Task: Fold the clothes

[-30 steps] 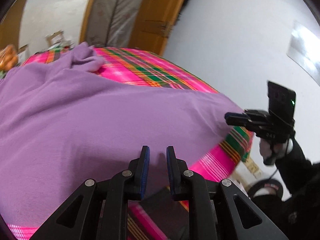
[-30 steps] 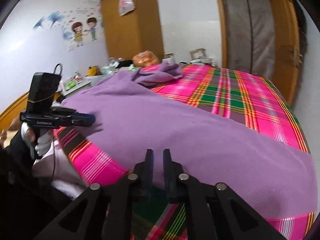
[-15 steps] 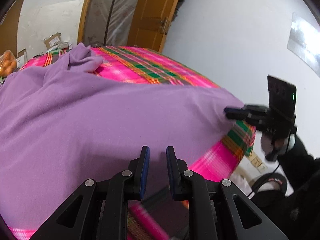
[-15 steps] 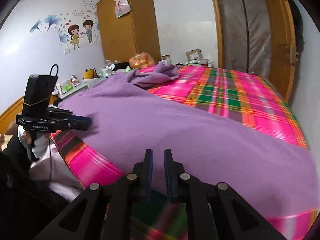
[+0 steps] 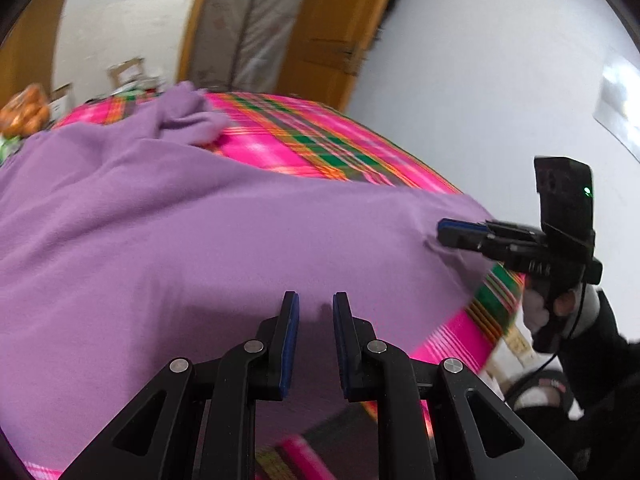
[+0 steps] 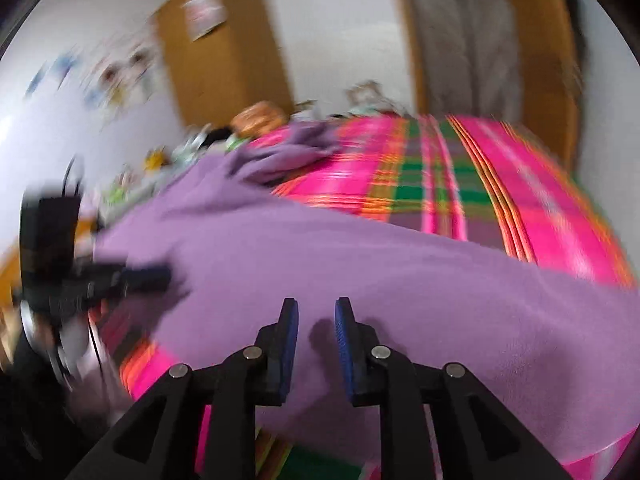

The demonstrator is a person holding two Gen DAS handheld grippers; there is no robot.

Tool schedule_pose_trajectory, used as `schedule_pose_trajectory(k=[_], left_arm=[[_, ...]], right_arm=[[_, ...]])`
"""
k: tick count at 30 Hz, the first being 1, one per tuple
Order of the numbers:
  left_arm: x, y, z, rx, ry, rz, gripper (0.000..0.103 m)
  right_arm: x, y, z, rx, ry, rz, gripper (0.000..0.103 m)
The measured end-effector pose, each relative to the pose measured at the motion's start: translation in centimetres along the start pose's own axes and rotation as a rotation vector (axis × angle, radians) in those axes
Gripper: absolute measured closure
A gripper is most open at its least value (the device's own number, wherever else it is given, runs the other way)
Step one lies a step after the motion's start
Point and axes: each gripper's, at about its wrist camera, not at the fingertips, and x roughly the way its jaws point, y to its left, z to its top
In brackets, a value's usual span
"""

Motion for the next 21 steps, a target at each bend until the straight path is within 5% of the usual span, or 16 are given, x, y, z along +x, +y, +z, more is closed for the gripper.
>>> schedule_pose_trajectory(k=[5, 8, 12, 15, 21], left_arm=[[-0.6, 2.7, 0.8, -0.095, -0.03, 0.077, 0.085], [-0.1, 3.9, 0.8, -0.127, -0.012, 0.115, 0.085], [0.3, 4.5, 0.5, -0.142, -0.009, 0.112, 0.086], [0.2, 4.8, 0.5, -0.152, -0.012, 0.102, 0.086], [0.0, 5.1, 0.3, -0.171, -0.019, 0.083, 0.086]], right_arm=[[-1.2, -10.6, 0.3, 0.473, -0.048, 0.008, 0.083], [-3.6, -18.0, -1.1, 0.746, -0.121, -0.053, 0.103], [-7.9, -22.7, -2.1, 0.885, -0.248, -0.283, 0.101], [-8.6, -23.3, -1.7, 0.912, -0.29, -0.31, 0.087], [-3.2, -20.4, 2.2, 0.727, -0.122, -0.18, 0.087]])
